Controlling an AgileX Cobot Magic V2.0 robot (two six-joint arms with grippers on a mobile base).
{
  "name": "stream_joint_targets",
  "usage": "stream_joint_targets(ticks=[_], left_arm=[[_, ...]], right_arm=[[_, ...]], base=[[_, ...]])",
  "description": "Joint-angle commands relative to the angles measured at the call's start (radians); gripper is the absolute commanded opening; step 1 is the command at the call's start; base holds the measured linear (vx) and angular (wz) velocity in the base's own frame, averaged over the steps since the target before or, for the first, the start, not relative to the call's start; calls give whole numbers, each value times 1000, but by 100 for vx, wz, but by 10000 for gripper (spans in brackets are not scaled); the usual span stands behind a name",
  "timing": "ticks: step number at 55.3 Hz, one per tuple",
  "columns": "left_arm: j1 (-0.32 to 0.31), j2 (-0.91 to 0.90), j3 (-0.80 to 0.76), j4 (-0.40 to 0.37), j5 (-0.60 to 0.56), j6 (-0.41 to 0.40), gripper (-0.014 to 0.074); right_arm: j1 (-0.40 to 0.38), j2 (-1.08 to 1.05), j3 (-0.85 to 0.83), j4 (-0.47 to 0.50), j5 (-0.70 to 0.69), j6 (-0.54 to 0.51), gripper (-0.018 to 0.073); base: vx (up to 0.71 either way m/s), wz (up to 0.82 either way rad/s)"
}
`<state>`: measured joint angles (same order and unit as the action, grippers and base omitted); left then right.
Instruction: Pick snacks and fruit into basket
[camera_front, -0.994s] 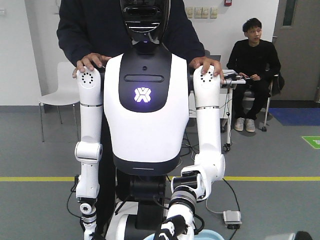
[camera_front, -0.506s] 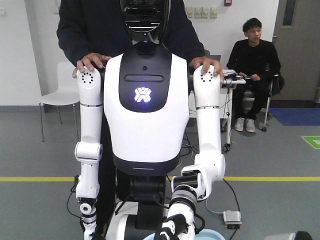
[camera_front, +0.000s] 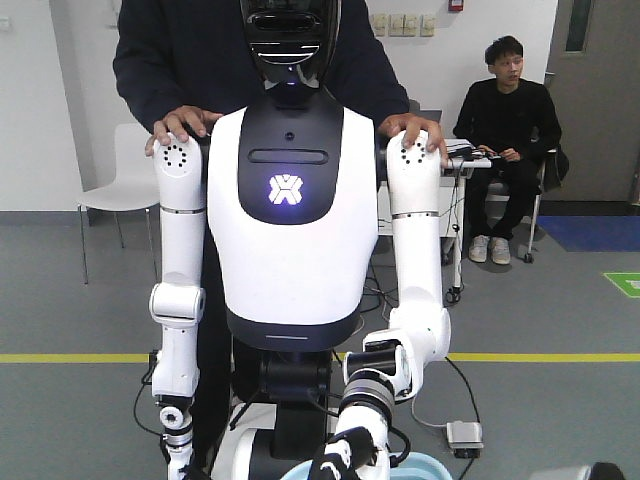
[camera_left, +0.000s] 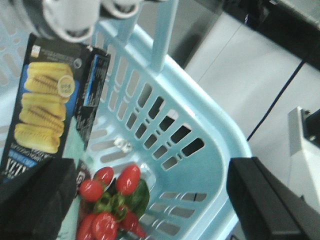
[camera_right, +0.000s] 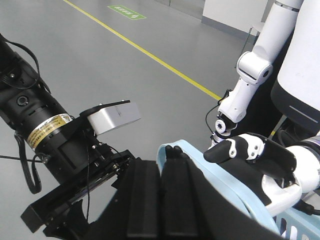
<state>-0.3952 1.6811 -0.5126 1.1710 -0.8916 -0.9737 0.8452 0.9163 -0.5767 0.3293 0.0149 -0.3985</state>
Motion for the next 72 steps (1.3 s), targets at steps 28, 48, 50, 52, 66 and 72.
stream_joint_targets(ticks=[28,48,50,52,66,72], left_arm=[[57,-713,-14,201,443,-181,-11],[57,-1179,-14,175,844,-182,-10],[57,-1206,-14,155,857,-182,-10],[57,-1234,-14,121,862,-182,-10],[57,-1339,45,30,871,-179,-10],[57,-1375,109,30,864,-179,-10]], right_arm=[[-3,-14,-31,-7,-86,-13,-8],[-3,-14,-31,-7,-31,-10,-8],[-3,-14,-31,-7,-28,-10,-8],[-3,-14,-31,-7,-28,-10,-8],[-3,-14,-31,-7,-28,-10,-8],[-3,-14,-31,-7,-28,-10,-8]], base=[[0,0],[0,0],[0,0],[0,0],[0,0],[0,0]])
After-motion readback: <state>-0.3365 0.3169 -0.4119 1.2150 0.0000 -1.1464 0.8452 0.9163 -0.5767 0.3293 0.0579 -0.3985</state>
